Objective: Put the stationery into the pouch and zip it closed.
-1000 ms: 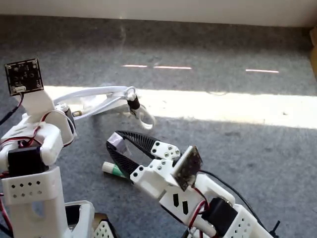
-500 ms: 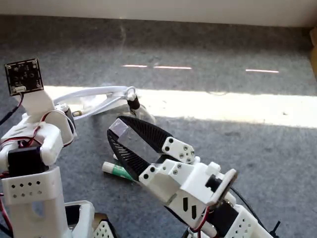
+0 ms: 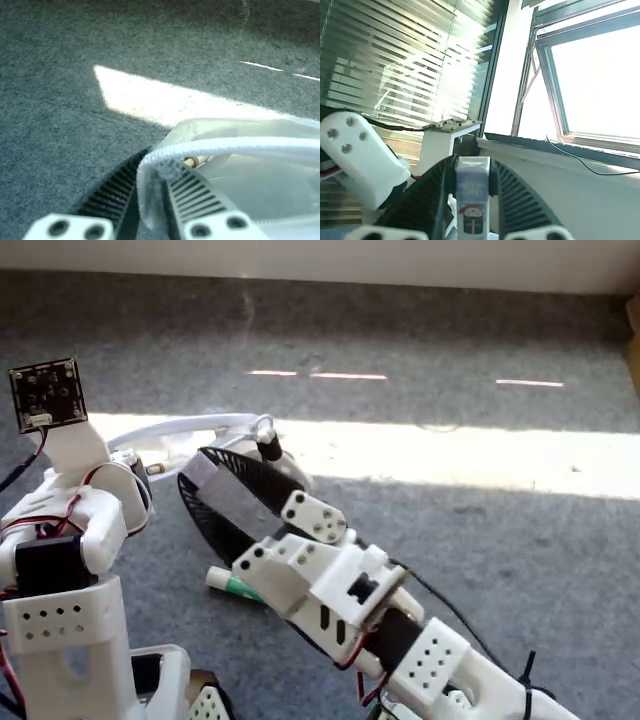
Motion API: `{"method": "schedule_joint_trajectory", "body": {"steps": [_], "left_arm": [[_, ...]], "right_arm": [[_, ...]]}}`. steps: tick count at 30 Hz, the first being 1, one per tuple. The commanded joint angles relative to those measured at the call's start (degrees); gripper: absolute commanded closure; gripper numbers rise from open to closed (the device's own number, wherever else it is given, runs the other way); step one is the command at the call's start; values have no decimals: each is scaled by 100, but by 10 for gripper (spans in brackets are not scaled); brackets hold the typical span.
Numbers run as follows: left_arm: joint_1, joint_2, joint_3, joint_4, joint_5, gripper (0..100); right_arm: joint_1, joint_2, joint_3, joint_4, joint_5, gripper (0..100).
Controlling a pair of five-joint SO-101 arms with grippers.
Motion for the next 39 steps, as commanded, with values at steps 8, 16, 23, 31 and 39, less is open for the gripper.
{"method": "schedule_joint_trajectory", "body": {"steps": [8,16,23,31,39], "left_arm": [[-84,75,75,-62,18,993],[-84,75,75,-62,18,993],[-84,75,75,-62,18,993],[-84,75,75,-44,18,993],[-92,75,75,-26,18,993]], "right_arm": [[84,1552,-716,-1209,62,995],[523,1807,-1112,-1640,26,995],[514,1824,-1112,-1631,18,995],[541,2677,-1429,-1648,18,995],[620,3020,-1534,-1657,18,995]]}}
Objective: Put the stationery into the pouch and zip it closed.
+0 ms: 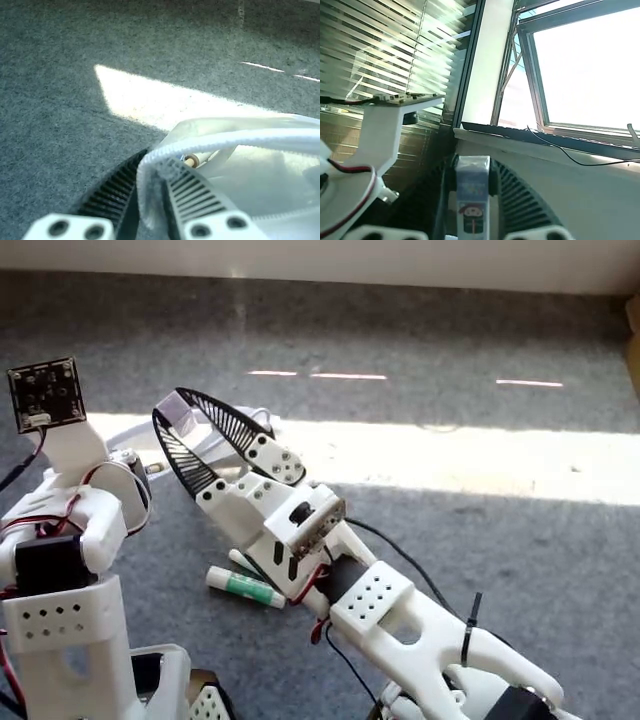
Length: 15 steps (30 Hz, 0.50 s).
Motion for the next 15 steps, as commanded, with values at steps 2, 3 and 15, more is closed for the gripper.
{"method": "schedule_joint_trajectory", "body": {"steps": [2,3,15], "left_arm": [[-84,75,75,-35,0,993],[-84,75,75,-35,0,993],[-84,75,75,-53,0,993]], "right_arm": [[92,13,-224,-40,18,995],[92,13,-224,-31,18,995],[40,-646,303,549,53,995]]}}
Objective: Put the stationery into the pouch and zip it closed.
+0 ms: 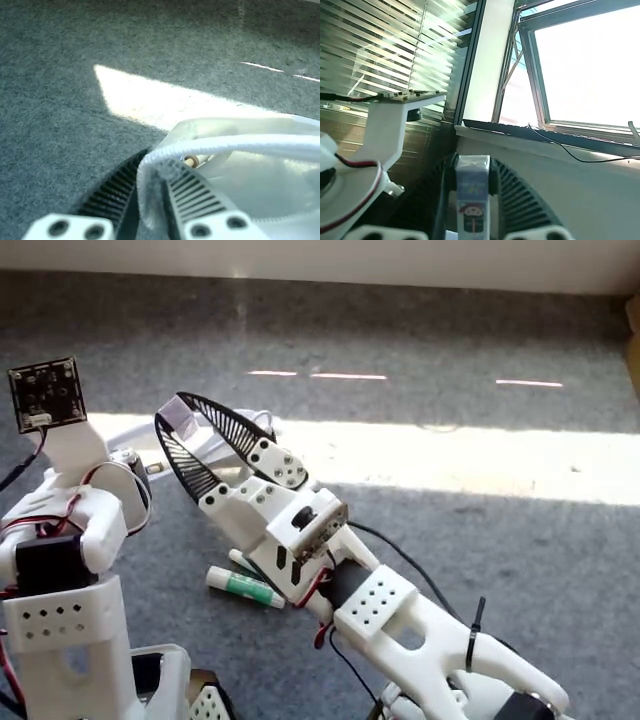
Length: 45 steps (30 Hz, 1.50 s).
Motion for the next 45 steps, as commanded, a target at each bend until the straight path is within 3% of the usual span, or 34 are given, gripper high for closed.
{"method": "schedule_joint_trajectory", "body": {"steps": [1,6,14,23,32,39,45], "left_arm": [[-84,75,75,-53,0,993],[-84,75,75,-53,0,993],[-84,75,75,-35,0,993],[-84,75,75,-53,0,993],[-84,75,75,-35,0,993],[-84,75,75,-26,0,993],[-84,75,75,-26,0,993]], "right_arm": [[31,-585,75,602,53,995],[66,-1103,31,2114,26,995],[66,-1042,40,2176,26,995],[57,-2369,48,2211,26,995],[40,-1930,31,2167,18,995],[40,-813,75,585,26,995],[66,-180,48,462,44,995]]}}
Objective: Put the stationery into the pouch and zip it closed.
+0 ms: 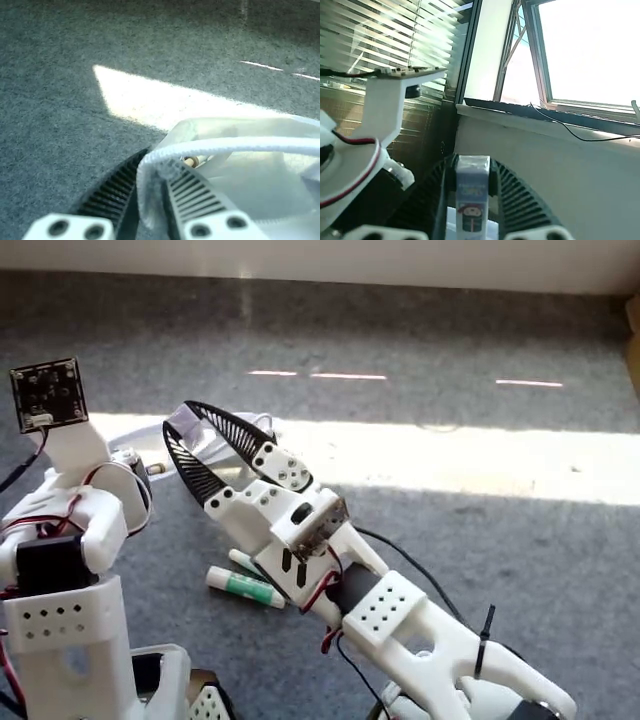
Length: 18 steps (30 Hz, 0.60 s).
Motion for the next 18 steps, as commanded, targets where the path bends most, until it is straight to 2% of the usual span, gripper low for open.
{"method": "schedule_joint_trajectory", "body": {"steps": [1,13,18], "left_arm": [[-92,75,66,-26,35,993],[-92,75,66,-26,35,993],[-92,75,66,-26,35,993]], "right_arm": [[57,154,-57,-145,53,995],[75,251,-75,-119,62,994],[75,259,-31,-110,62,886]]}}
